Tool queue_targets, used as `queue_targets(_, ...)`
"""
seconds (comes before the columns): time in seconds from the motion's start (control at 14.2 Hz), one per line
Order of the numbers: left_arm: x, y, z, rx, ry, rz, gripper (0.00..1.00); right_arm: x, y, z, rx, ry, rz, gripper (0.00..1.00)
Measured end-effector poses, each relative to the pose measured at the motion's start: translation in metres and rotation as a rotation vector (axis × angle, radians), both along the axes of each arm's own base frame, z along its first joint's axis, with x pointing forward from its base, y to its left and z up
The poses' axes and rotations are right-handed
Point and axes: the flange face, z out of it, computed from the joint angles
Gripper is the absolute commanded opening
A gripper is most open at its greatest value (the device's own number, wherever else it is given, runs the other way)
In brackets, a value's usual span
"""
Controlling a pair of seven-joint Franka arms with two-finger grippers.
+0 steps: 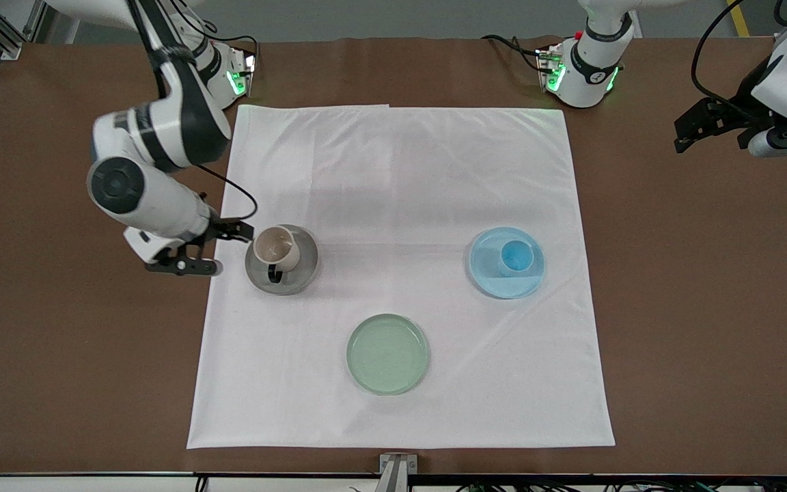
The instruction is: Place blue cup in blue plate and white mug in gray plate
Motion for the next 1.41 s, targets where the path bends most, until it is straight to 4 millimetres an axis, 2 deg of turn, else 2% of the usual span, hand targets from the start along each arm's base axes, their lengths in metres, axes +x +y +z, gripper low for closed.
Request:
queue_targets(0.07,0.000,0.000,0.000,0.000,-0.002,0.001,1.00,-0.010,-0.027,0.022,0.013,0.000,0.000,1.00)
queue_targets(0.21,0.001,0.001,0.000,-0.001,-0.005,0.002,1.00,-0.027,-0.081,0.050,0.039,-0.009,0.012,1.00)
queue_targets(0.42,0.001,0.002,0.000,-0.001,-0.007,0.004,1.00,-0.034,-0.163,0.062,0.074,-0.036,0.047,1.00)
queue_targets(0.49,0.002,0.002,0.000,-0.002,-0.009,0.004,1.00,-0.035,-0.182,0.063,0.079,-0.043,0.051,1.00)
queue_targets(0.56,0.002,0.002,0.000,-0.002,-0.012,0.005,1.00,-0.034,-0.192,0.065,0.080,-0.055,0.053,1.00)
queue_targets(0.63,0.002,0.003,0.000,-0.002,-0.013,0.006,1.00,-0.032,-0.193,0.072,0.079,-0.072,0.055,1.00)
queue_targets(0.77,0.003,0.005,0.000,-0.002,-0.013,0.010,1.00,-0.025,-0.189,0.099,0.064,-0.117,0.071,1.00)
queue_targets(0.98,0.003,0.006,0.000,-0.002,-0.013,0.012,1.00,-0.019,-0.187,0.169,0.040,-0.195,0.088,1.00)
queue_targets(1.12,0.003,0.006,0.000,-0.002,-0.013,0.012,1.00,-0.019,-0.188,0.200,0.023,-0.239,0.092,1.00)
queue_targets(1.27,0.003,0.006,0.000,-0.002,-0.013,0.011,1.00,-0.015,-0.188,0.210,0.001,-0.248,0.097,1.00)
queue_targets(1.41,0.003,0.006,0.000,-0.002,-0.013,0.010,1.00,-0.006,-0.184,0.206,-0.027,-0.210,0.113,1.00)
